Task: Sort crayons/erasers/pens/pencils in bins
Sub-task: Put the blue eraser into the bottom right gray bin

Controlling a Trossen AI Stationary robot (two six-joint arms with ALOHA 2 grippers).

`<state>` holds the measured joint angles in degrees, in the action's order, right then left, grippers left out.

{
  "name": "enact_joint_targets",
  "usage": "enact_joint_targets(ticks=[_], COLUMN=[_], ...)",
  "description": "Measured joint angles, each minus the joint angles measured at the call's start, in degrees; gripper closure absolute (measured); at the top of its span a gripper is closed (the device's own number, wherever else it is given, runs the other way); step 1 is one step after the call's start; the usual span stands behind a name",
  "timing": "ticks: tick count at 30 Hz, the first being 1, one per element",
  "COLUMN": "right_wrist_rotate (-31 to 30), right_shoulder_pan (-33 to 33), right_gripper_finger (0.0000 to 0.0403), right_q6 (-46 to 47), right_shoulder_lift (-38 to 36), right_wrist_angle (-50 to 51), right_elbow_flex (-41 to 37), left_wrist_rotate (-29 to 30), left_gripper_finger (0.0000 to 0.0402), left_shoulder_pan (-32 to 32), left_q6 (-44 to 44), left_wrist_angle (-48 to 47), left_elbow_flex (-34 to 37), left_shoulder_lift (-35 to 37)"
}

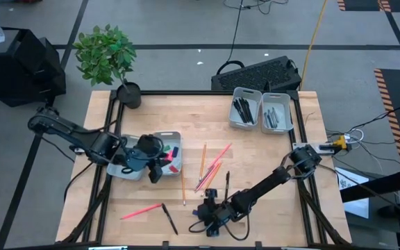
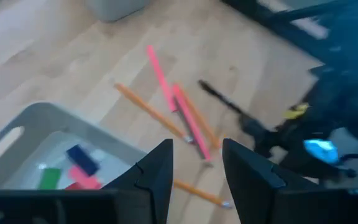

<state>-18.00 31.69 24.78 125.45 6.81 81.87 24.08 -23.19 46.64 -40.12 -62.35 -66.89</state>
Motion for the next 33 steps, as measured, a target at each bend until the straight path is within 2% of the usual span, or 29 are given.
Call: enact_joint_targets(ticks=[5,8,12,15,21,27,30,33], right_wrist_rotate=[1.14,1.59,2.9,3.05,4.24,3.17,0.71,-2.42], right_shoulder_pan=[-0.14,-0.14,-0.27,-0.28,-0.55,-0.75,-1.13,-1.87], right_gripper_finger=[0.0297,0.0325,0.0342,0.0344,0.0345,0.0346,0.0346,0.0346], right_q6=[0.06,0.47,0.21,0.04,-1.52,-4.93,-8.4,-12.95], right_shoulder_lift=[0.02,0.06,0.1,-0.5,-3.9,-11.07,-14.63,-18.13], right_wrist_angle=[0.03,0.3,0.69,0.94,2.99,7.13,9.83,11.12], right_elbow_flex=[-1.23,-1.55,-1.61,-1.63,-1.91,-1.98,-1.89,-1.93], left_wrist_rotate=[0.69,3.46,4.49,4.59,4.48,1.46,1.26,1.27], left_gripper_finger=[0.0261,0.0261,0.0261,0.0261,0.0261,0.0261,0.0261,0.0261], left_shoulder_pan=[-3.25,-5.41,-6.58,-5.98,-5.67,-5.81,-5.24,-3.56], left_q6=[-4.39,-9.39,-17.46,-18.42,-14.11,-8.49,0.46,13.11], left_wrist_angle=[9.36,18.28,30.73,32.73,29.97,29.61,30.01,30.23], left_elbow_flex=[0.0,0.0,1.03,2.13,6.2,10.28,12.21,14.68], left_shoulder_lift=[0.03,0.24,0.26,0.26,0.26,0.26,0.26,0.26])
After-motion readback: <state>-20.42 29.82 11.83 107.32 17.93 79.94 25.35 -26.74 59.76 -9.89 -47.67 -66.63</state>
